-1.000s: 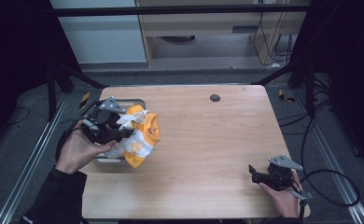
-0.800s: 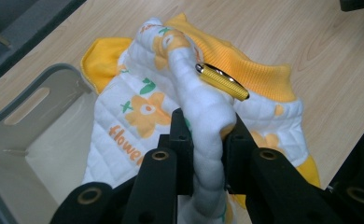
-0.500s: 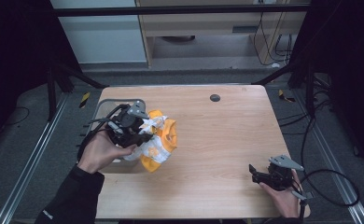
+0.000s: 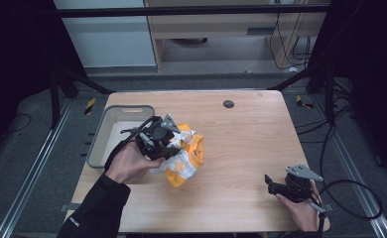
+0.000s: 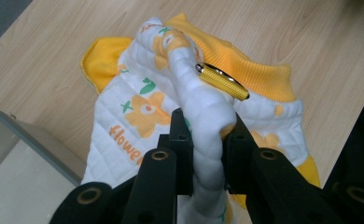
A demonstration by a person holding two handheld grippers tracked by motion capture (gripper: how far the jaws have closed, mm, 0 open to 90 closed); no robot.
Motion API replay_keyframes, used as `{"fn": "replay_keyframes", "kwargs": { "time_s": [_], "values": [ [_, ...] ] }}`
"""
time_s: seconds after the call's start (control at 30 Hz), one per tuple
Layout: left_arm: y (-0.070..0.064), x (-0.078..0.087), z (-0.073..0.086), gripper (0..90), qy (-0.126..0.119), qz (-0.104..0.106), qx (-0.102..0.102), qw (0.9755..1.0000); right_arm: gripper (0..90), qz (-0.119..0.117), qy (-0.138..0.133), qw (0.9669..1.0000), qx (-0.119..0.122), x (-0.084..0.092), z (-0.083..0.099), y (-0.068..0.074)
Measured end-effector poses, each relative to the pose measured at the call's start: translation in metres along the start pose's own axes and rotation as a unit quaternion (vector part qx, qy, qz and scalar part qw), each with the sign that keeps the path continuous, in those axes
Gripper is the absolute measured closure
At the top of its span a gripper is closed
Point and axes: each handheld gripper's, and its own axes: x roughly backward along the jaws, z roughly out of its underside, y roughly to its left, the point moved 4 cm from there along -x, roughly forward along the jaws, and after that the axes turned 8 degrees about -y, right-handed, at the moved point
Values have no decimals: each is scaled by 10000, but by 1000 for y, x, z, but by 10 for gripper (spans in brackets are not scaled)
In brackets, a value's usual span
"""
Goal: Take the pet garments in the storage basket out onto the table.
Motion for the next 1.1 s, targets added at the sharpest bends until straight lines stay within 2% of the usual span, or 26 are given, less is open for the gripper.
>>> {"fn": "replay_keyframes", "kwargs": {
  "time_s": [0.4,0.57,0.93,1.1],
  "values": [
    [-8,-28,2,773,64,232,-89,9997,103,-16,20,10000,-19,0,0,1],
    [-16,-46,3,773,173,354,-172,9991,103,-11,16,10000,17,0,0,1],
    [-24,-77,5,772,332,513,-254,9978,103,-10,13,10000,-12,0,0,1],
    [-29,-89,6,772,309,550,-319,9975,103,-15,5,10000,21,0,0,0]
  ]
}}
